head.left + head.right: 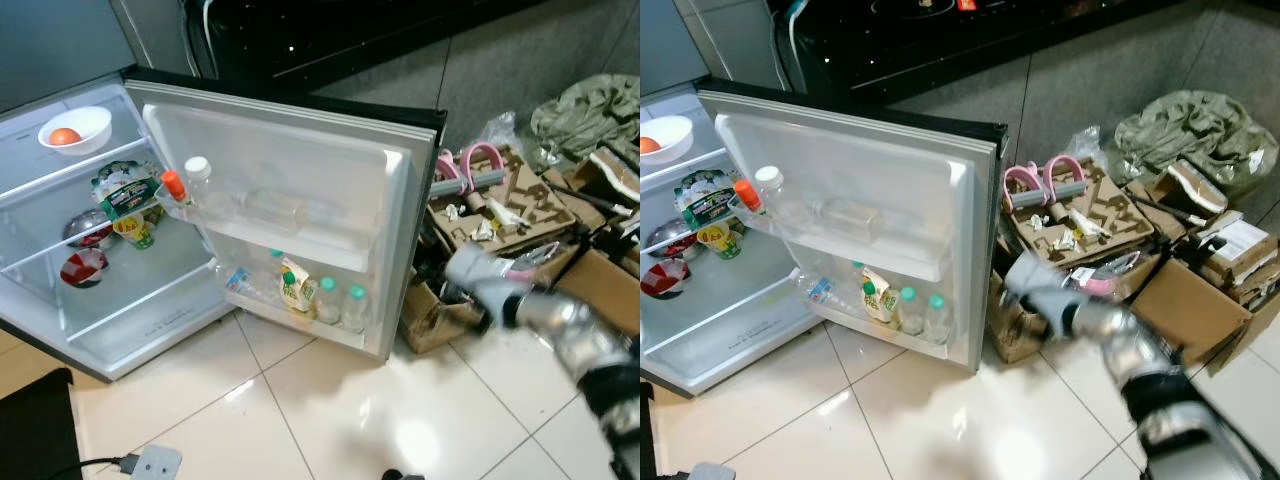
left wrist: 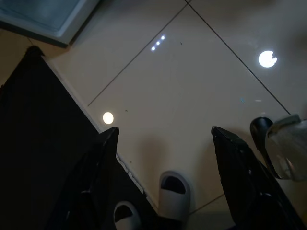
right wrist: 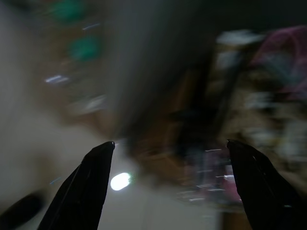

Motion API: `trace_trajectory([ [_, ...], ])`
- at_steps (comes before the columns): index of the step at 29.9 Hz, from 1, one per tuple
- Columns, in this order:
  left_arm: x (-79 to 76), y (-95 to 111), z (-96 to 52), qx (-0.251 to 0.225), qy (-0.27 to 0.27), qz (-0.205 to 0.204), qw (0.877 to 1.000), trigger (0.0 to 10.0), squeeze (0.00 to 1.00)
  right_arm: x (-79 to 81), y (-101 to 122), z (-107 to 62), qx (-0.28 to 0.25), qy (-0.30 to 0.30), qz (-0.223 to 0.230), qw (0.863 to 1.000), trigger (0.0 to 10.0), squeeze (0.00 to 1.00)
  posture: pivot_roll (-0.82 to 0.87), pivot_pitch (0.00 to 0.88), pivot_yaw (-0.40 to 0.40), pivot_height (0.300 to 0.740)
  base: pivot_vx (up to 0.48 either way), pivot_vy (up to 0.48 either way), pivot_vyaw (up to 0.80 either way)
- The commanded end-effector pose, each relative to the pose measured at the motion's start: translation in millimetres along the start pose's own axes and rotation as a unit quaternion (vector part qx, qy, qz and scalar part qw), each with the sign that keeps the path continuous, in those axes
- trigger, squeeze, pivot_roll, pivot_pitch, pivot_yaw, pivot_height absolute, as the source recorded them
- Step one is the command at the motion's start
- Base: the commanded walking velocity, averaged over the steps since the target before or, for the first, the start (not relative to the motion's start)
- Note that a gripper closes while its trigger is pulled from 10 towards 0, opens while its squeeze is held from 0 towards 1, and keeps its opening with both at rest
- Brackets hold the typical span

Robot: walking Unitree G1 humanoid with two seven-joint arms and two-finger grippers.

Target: Restocking fridge

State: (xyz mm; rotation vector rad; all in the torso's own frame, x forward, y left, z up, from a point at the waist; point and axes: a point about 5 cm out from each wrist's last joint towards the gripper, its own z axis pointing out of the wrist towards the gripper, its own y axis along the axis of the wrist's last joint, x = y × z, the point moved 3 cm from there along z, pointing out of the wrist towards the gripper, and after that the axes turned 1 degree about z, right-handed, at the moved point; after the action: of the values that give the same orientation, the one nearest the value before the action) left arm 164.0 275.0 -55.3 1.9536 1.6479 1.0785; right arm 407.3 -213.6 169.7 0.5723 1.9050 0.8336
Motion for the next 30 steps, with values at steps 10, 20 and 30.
trace_trajectory([
  [10,0.5,-14.3,-4.7,0.025,-0.001,0.003,1.0,10.0,0.0,-94.8,64.6,-12.4,-0.083,-0.279,0.077,0.954,10.0,0.0,0.07,0.265,0.09,0.71,0.0,0.0,0.0],
  [20,1.4,-13.1,-3.6,0.024,0.0,0.002,1.0,10.0,0.0,-113.4,146.4,-18.6,-0.191,-0.308,0.091,0.928,10.0,0.0,0.07,0.255,0.093,0.71,0.0,0.0,0.0],
  [30,3.8,-13.4,-3.1,0.024,0.006,0.0,1.0,10.0,0.0,-84.9,184.3,-0.8,-0.214,-0.268,0.059,0.937,10.0,0.0,0.07,0.248,0.09,0.71,0.0,0.0,0.0],
])
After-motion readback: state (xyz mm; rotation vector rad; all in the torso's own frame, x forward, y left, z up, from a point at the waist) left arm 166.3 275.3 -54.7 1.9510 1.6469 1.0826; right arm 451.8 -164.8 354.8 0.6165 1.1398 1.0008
